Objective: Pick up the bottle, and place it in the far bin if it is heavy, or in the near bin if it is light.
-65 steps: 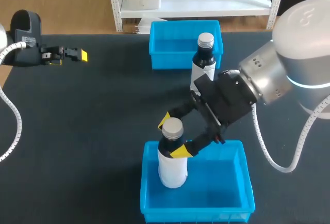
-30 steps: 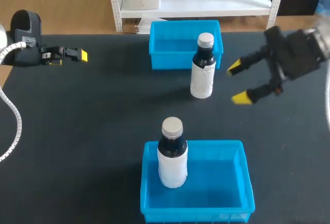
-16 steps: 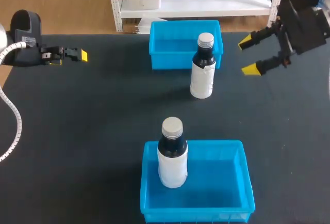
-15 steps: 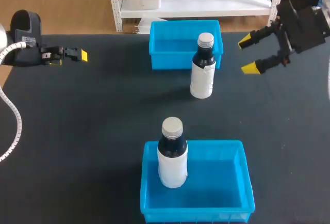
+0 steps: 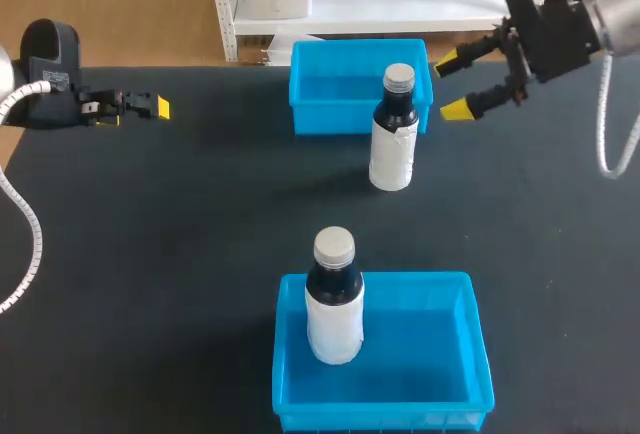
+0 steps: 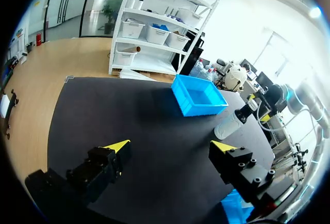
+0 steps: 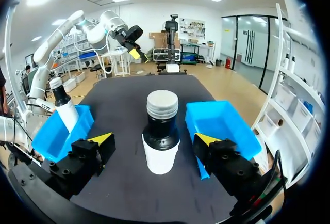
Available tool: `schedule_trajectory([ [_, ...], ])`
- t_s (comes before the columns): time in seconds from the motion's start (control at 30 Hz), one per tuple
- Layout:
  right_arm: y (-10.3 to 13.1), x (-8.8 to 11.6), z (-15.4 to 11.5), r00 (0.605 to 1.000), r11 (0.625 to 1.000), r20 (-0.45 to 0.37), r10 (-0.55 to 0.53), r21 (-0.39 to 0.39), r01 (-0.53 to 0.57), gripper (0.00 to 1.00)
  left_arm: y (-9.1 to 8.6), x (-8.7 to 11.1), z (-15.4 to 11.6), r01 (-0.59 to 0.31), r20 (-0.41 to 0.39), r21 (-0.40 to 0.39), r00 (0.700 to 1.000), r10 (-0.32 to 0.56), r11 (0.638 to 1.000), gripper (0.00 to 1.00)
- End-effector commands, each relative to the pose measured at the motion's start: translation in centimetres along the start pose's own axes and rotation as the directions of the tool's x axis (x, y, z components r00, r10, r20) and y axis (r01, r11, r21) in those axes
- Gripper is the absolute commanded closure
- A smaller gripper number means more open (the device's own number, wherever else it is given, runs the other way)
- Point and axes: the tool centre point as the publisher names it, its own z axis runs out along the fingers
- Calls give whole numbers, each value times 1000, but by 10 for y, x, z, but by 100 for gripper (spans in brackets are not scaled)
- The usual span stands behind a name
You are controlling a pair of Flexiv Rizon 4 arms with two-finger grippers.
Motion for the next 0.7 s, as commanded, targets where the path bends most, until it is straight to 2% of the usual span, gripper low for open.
schedule_trajectory([
  [0.03, -10, -3, 18, 1000, 999, -9, -6, -39, 6, 0, 0, 0, 0, 0, 0, 0, 1000, 0, 1000, 0],
  [0.3, -9, -8, 41, 1000, 999, 1, -3, -47, 3, 0, 0, 0, 0, 0, 0, 0, 1000, 0, 1000, 0],
  [0.7, -11, -11, 56, 1000, 999, 17, 12, -48, -11, 0, 0, 0, 0, 0, 0, 0, 1000, 0, 1000, 0],
])
